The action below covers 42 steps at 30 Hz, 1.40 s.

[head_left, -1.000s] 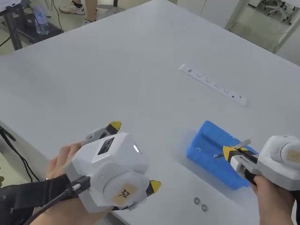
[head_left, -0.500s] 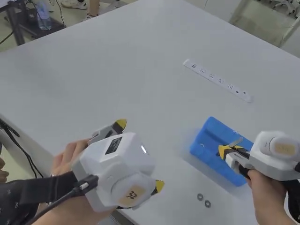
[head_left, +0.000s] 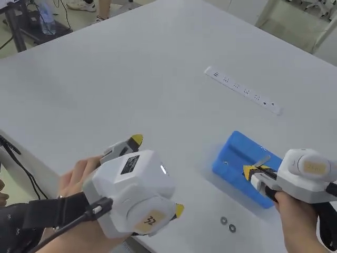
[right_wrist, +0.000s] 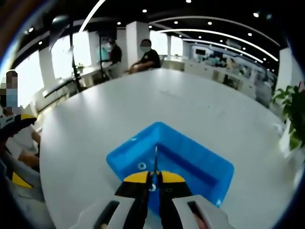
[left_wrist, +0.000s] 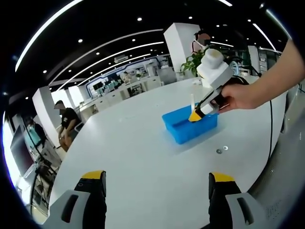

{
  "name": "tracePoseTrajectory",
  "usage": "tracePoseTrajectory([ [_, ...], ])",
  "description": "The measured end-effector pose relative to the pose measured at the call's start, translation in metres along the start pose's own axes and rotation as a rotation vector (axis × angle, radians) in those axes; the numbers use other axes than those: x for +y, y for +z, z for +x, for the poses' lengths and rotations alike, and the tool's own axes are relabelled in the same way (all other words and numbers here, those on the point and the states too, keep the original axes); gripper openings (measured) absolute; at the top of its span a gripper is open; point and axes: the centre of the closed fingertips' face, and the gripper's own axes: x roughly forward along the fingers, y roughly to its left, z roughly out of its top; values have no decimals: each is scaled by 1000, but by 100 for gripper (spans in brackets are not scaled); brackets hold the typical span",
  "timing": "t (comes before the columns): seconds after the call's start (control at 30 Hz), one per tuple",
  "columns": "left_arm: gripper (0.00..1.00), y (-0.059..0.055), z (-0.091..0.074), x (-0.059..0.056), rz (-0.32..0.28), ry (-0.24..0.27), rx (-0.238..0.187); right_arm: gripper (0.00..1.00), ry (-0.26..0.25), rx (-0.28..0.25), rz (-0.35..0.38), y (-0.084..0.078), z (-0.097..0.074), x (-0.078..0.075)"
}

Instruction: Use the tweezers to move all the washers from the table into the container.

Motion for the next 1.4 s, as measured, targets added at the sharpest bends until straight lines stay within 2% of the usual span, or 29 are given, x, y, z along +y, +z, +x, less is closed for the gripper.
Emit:
tracePoseTrajectory([
  [0.23,91,0,0,1,-8,3,-3,4,-8,-54,-12,16,-20,0],
  [0.4,91,0,-1,1,-7,4,-5,4,-14,-119,-16,28,-47,12],
  [0.5,91,1,-1,1,-9,4,-8,4,-8,-160,6,33,-63,17],
  [0.63,91,1,-1,1,-5,5,-8,4,5,-183,16,30,-81,27],
  [0.87,90,0,0,1,7,6,1,4,33,-150,13,9,-85,45],
  [0.97,90,-2,0,-1,13,1,12,4,36,-142,26,2,-86,44],
  [1.23,90,-5,1,-1,21,-3,28,4,53,-56,11,-34,-76,61],
  [1.4,90,-5,1,-1,21,0,30,4,60,-26,15,-47,-74,65],
])
